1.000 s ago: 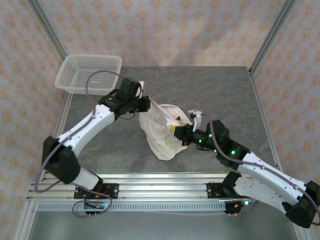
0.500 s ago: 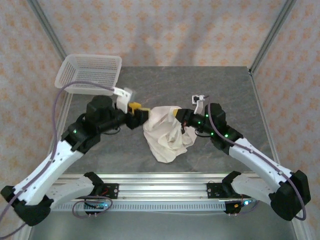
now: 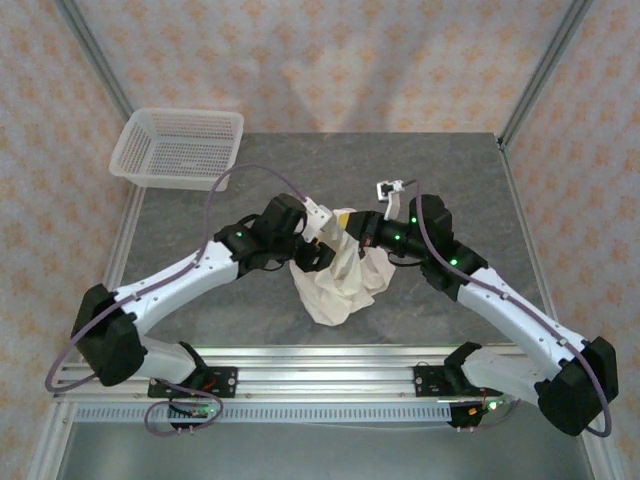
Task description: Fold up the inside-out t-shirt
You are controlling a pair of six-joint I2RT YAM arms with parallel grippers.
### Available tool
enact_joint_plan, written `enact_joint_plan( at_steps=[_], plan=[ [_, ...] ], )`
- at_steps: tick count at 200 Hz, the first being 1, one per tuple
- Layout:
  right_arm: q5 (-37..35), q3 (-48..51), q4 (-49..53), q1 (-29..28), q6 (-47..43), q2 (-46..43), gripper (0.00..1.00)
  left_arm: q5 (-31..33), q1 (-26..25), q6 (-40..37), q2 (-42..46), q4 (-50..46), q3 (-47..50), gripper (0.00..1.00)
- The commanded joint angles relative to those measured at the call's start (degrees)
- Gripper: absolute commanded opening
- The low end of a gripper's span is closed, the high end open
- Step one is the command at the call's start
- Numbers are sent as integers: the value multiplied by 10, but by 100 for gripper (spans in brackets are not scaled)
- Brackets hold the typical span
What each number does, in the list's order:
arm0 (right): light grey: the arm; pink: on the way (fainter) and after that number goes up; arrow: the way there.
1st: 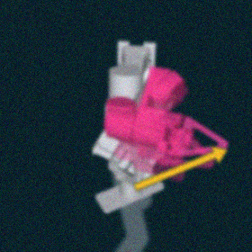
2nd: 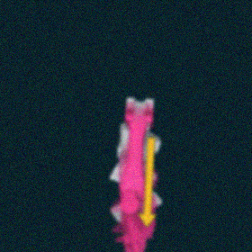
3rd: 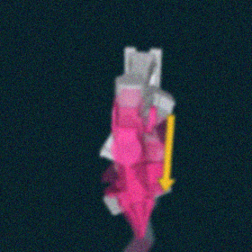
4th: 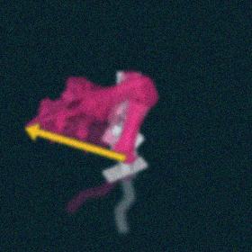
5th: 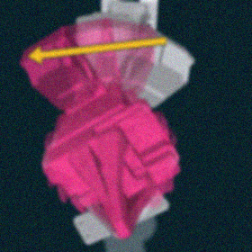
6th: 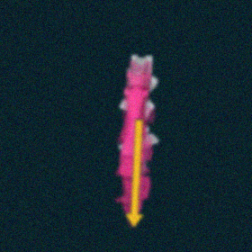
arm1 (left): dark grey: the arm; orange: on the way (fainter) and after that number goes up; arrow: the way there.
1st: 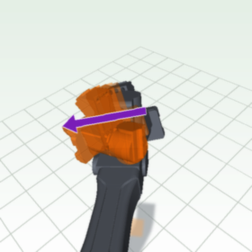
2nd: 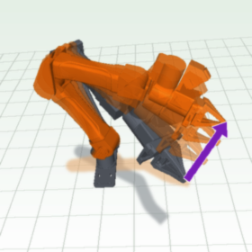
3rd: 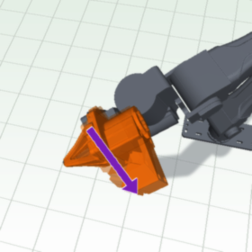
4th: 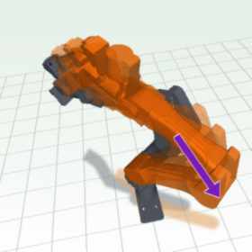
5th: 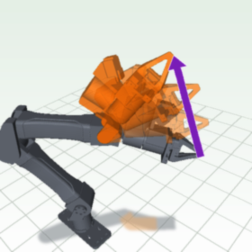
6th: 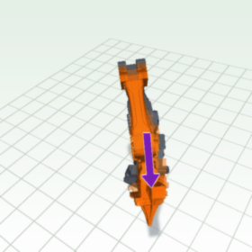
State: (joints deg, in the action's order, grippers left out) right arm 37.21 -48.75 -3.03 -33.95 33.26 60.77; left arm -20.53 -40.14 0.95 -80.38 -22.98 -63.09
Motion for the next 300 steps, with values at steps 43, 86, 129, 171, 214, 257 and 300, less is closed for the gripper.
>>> enact_joint_plan(
  at_steps=[43, 86, 129, 171, 214, 257, 300],
  plan=[
    [40, -40, -5, 5, 13, 20, 0, 16, -2, -4, -20, 78, -57, 29],
    [-3, -23, 79, 112, -23, 23, 0, -131, 20, 101, 81, 72, -50, 0],
    [-7, -77, 169, 128, -151, 121, 13, -181, 26, 159, 129, 12, -88, 0],
    [-130, 1, 143, 103, -123, -50, 46, -105, 33, 166, 110, -43, -108, 0],
    [-210, 127, 77, -44, -199, -244, 60, -120, 39, 170, 96, -44, -123, 0],
    [-274, 125, 47, -122, -295, -129, 67, -119, 41, 172, 93, -54, -127, 0],
    [-226, 90, 59, -120, -316, -48, 18, -58, 62, 190, 112, -76, -124, 0]
  ],
)
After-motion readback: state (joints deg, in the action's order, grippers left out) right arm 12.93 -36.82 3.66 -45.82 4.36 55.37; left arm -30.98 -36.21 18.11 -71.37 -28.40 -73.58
